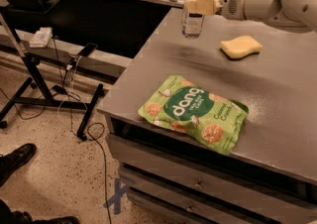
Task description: Move blue plastic bottle near green rice chip bag
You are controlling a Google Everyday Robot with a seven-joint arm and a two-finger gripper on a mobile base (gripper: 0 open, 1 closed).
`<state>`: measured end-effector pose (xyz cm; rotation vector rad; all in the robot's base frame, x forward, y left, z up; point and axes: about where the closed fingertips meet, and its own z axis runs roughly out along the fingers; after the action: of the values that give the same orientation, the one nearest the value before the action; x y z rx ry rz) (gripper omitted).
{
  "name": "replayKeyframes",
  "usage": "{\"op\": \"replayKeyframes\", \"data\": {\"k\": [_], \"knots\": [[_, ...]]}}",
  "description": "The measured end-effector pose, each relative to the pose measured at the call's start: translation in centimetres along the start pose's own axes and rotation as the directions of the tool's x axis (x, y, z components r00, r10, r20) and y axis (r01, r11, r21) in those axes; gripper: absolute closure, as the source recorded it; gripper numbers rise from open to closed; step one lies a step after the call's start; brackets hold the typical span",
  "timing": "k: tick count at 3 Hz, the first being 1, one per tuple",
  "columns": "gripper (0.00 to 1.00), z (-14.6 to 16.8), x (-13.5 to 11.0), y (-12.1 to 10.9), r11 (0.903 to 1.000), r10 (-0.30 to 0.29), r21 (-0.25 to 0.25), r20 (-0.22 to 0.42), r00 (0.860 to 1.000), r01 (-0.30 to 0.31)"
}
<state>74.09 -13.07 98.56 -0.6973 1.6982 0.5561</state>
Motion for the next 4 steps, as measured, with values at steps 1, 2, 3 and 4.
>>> {"op": "replayKeyframes", "data": {"k": [1,2,3,4], "knots": [[1.00,-3.3,2.6,2.5,0.9999,0.009,-0.006,-0.042,0.999,-0.009],[1.00,-5.3,4.6,4.9,0.9996,0.004,-0.029,-0.061,0.998,-0.005],[1.00,-6.2,5.9,6.7,0.9987,-0.009,-0.051,-0.042,0.999,0.006],[1.00,-6.3,6.8,8.2,0.9968,-0.039,-0.070,-0.012,0.999,0.038]]}}
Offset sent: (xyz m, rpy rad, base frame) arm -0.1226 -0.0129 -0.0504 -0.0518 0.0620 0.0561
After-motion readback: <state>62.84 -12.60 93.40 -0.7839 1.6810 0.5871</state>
